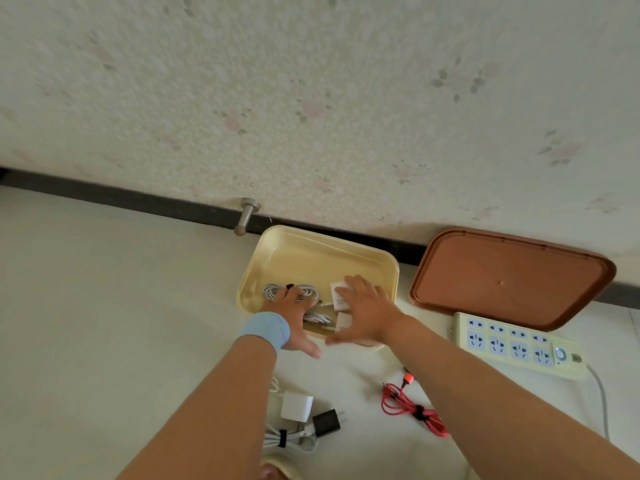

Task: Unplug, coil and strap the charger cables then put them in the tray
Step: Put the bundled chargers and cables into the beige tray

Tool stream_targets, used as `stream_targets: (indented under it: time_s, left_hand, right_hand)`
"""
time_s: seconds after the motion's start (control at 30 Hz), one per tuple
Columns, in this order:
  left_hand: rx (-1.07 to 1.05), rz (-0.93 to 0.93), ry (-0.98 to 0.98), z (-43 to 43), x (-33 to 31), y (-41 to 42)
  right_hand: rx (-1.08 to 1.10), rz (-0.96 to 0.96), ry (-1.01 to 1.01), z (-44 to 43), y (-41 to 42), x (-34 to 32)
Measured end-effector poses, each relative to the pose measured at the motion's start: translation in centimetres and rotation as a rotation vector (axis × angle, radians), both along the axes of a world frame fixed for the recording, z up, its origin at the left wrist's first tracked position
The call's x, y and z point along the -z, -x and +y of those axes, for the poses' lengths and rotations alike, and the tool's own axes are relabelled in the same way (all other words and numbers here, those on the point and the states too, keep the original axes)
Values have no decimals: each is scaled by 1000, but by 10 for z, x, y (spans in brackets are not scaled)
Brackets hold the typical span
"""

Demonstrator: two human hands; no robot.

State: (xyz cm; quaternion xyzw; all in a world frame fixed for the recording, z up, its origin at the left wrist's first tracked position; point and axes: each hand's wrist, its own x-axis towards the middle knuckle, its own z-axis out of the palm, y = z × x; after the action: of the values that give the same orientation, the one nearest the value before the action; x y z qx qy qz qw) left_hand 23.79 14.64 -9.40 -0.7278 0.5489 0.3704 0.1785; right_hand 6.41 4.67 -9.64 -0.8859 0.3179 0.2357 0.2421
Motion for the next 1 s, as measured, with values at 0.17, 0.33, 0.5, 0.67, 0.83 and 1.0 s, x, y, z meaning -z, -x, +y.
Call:
stream_targets:
  time_s: [0.17, 0.33, 0.5, 0.67, 0.83, 1.0]
  left_hand:
    - [-41, -21, 146, 0, 0, 2]
    - [-36, -6, 160, -6, -3, 9]
    - [-101, 8, 374, 6, -20, 14]
    - [-271, 37, 456, 38, -41, 20]
    - [-169, -16, 18, 81, -29, 17]
    - [-53, -50, -117, 98, -10, 18]
  right_hand:
    - [-125, 86, 102, 1, 12, 3]
    - [-156, 120, 171, 1, 12, 5]
    - [-235, -22, 248, 22, 8, -19]
    - [-307, -163, 171, 65, -8, -44]
    - [-402, 138, 54, 115, -16, -23]
    - [-342, 142, 66, 146, -15, -2]
